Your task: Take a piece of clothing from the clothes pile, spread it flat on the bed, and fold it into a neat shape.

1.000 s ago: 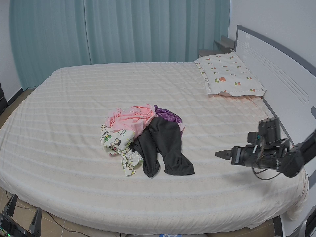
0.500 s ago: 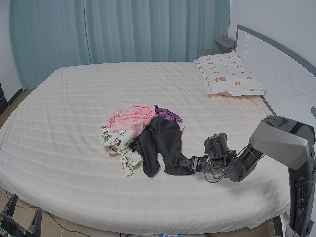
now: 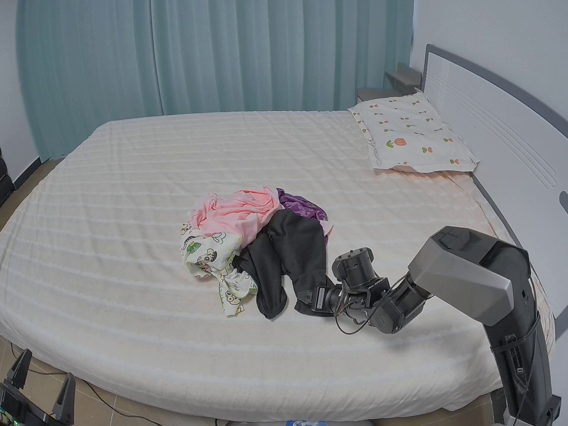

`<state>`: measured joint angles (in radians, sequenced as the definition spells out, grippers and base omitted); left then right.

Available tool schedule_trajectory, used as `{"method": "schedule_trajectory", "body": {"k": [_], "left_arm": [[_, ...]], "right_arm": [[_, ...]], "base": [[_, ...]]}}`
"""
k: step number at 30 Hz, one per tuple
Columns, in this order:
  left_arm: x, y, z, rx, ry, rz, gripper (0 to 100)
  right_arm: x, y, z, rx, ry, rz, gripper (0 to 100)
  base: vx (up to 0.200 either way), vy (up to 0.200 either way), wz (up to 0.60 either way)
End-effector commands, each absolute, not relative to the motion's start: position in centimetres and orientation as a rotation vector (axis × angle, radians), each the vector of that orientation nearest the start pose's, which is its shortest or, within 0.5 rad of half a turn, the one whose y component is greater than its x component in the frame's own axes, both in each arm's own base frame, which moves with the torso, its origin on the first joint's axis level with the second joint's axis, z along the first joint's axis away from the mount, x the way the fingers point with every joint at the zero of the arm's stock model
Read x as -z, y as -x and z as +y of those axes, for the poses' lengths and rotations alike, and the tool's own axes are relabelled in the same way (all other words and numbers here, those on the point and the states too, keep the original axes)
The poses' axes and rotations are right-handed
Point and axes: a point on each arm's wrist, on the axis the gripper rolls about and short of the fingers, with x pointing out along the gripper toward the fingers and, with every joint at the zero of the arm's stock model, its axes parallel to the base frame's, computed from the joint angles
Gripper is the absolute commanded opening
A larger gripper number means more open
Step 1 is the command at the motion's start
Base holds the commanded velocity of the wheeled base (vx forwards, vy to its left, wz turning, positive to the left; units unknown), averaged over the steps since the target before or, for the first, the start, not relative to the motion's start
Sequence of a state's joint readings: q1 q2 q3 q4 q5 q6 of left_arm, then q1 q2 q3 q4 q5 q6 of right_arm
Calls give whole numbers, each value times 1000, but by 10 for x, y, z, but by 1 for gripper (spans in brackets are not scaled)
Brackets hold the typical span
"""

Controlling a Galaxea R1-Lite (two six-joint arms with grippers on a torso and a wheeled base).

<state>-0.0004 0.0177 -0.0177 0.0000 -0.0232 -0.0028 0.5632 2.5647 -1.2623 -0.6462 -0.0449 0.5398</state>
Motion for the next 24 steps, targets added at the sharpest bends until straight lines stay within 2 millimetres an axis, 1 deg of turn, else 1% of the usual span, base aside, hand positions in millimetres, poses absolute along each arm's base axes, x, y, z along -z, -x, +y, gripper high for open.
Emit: {"method": "schedule_trajectory", "body": {"k": [1,4,7,8,9,10,11,12,13,14,15,16,17,18,19,20,21,22,23,24], "left_arm": [[-76,22,-1,23,3,9,100],[-76,22,-1,23,3,9,100],[-76,22,0,21,0,11,100],[-76,22,0,21,0,11,100],[-76,22,0,21,-1,11,100],[-76,22,0,21,-1,11,100],[-76,22,0,21,-1,11,100],[-76,22,-1,21,-3,9,100],[-76,22,-1,22,-8,8,100],[-76,22,-1,22,-8,8,100],[-77,22,-1,21,-20,1,100],[-89,25,-1,26,-10,-61,100],[-108,29,-1,27,9,-136,100],[-146,37,0,40,71,-249,100],[-162,36,-1,51,99,-251,100],[-166,34,-1,55,108,-240,100],[-172,23,-1,73,82,-173,100],[-172,20,-2,85,65,-155,100],[-169,7,-3,141,3,-71,100],[-166,-1,-4,175,-14,-7,100]], "right_arm": [[52,-383,243,-314,-318,746,0],[46,-382,240,-299,-352,743,0],[35,-377,235,-298,-368,734,0],[35,-377,235,-298,-368,734,0],[24,-372,230,-300,-394,710,0],[19,-368,228,-302,-408,701,0],[19,-368,228,-302,-408,701,0],[8,-356,219,-311,-438,682,0],[3,-350,214,-313,-448,674,0],[3,-350,214,-313,-448,674,0],[-2,-343,207,-317,-456,661,0],[-5,-335,201,-326,-466,643,0],[-6,-330,198,-330,-470,637,0],[-8,-323,193,-339,-475,626,0],[-8,-319,190,-344,-479,621,0],[-9,-317,189,-348,-480,619,0],[-8,-314,188,-353,-483,611,0],[-8,-314,187,-353,-484,610,0],[-9,-312,186,-352,-486,605,0],[-10,-310,185,-350,-490,603,0]], "base": [[0,0,0],[0,0,0],[0,0,0],[0,0,0],[0,0,0],[0,0,0],[0,0,0],[0,0,0],[0,0,0],[0,0,0],[0,0,0],[0,0,0],[0,0,0],[0,0,0],[0,0,0],[0,0,0],[0,0,0],[0,0,0],[0,0,0],[0,0,0]]}}
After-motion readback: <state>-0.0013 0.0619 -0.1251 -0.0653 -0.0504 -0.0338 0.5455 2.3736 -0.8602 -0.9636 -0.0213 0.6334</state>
